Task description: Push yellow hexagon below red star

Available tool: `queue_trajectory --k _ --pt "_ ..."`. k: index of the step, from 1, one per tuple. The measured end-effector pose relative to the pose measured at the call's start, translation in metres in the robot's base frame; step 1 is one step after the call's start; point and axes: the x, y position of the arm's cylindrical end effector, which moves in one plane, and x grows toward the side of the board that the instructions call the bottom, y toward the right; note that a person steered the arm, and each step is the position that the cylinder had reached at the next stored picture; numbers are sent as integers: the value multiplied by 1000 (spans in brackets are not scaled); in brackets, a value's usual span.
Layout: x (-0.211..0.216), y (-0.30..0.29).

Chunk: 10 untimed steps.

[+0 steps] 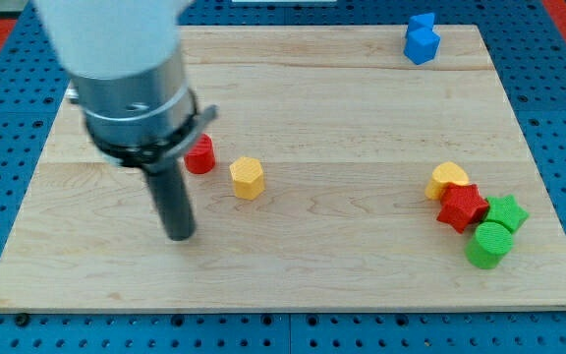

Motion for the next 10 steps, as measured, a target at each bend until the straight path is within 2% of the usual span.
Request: queue_trajectory --k 1,2,4,5,6,7,9,10 --pt "-29 -28" --pt "-62 -18" --pt "-65 105" --pt "-66 148" --pt "-79 138" --pt "-79 146" --pt "-22 222" --pt "-8 252"
